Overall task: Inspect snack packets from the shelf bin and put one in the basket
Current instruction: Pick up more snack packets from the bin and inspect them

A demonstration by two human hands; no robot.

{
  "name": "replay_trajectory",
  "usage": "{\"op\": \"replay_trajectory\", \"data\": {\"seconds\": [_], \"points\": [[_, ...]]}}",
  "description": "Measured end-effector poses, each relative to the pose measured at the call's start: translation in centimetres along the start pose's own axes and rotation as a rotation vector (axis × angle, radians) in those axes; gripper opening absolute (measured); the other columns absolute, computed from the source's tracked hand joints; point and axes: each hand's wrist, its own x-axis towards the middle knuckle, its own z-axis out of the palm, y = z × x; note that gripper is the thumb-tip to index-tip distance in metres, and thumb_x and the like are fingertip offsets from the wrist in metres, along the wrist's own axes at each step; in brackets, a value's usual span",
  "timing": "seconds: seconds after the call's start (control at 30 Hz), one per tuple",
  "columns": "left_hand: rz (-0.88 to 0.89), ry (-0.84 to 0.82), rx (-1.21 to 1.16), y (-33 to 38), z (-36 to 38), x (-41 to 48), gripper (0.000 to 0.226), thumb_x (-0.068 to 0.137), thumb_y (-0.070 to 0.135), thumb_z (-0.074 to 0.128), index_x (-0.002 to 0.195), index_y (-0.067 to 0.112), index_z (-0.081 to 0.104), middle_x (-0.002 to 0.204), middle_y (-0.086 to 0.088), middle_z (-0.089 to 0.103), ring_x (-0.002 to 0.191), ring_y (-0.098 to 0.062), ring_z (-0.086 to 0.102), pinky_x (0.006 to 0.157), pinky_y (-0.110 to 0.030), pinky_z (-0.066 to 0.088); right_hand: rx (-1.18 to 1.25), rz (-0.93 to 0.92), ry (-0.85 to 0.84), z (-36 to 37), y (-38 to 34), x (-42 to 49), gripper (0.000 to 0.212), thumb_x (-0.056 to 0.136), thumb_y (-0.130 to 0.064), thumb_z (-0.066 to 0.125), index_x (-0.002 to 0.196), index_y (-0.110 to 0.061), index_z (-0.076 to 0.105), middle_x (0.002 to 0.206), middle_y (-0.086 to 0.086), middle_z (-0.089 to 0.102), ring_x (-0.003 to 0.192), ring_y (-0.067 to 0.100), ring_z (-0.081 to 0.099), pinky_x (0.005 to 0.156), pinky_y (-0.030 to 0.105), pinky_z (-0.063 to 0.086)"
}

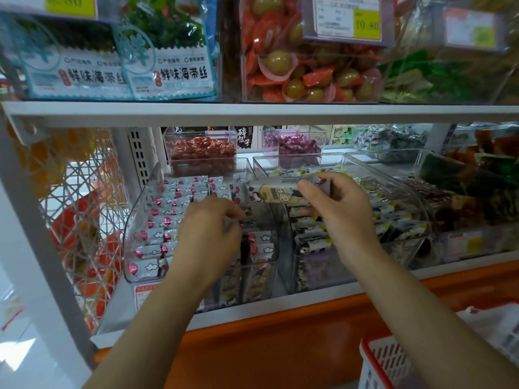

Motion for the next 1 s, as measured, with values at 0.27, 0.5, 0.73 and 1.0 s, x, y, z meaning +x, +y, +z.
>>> {"op": "replay_trajectory", "data": {"seconds": [0.27,0.5,0.73,1.0], "points": [[0.073,-0.288,0.273,-0.9,0.6,0.2,0.048,0.083,-0.003,0.043,0.107,0.034,0.061,0.118,0.009,0.057,0.125,-0.018,0.036,0.113,-0.045,0.013,-0.209,-0.076,-0.015,0.6,-0.1,0.6,0.017,0.082,-0.030,0.068,0.093,-0.027,0.054,0.089,-0.002,0.059,0.083,0.014,0.061,0.078,0.034,0.054],[0.077,-0.366,0.246,-1.3,0.3,0.5,0.053,0.086,-0.006,0.043,0.088,0.046,0.053,0.120,0.012,0.048,0.136,-0.018,0.027,0.115,-0.048,0.001,-0.596,-0.332,-0.213,2.2,-2.0,2.7,0.031,0.084,-0.030,0.067,0.102,-0.005,0.063,0.093,0.005,0.062,0.084,0.017,0.055,0.065,0.018,0.037],[0.100,-0.387,0.301,-1.8,0.3,0.7,0.051,0.089,-0.004,0.045,0.110,0.039,0.062,0.139,0.016,0.044,0.141,-0.013,0.018,0.116,-0.047,0.001,-0.874,-0.351,-0.469,3.9,-2.4,4.3,0.047,0.081,-0.039,0.069,0.118,-0.011,0.060,0.114,0.005,0.061,0.106,0.022,0.054,0.074,0.026,0.035],[0.108,-0.293,0.074,-3.0,-1.2,1.5,0.065,0.069,-0.025,0.039,0.099,0.021,0.072,0.118,-0.004,0.063,0.117,-0.027,0.051,0.101,-0.044,0.039,-1.356,-0.469,-0.792,5.0,0.0,4.2,0.030,0.092,-0.038,0.048,0.088,-0.015,0.067,0.102,0.000,0.060,0.117,0.019,0.036,0.103,0.043,0.026]]}}
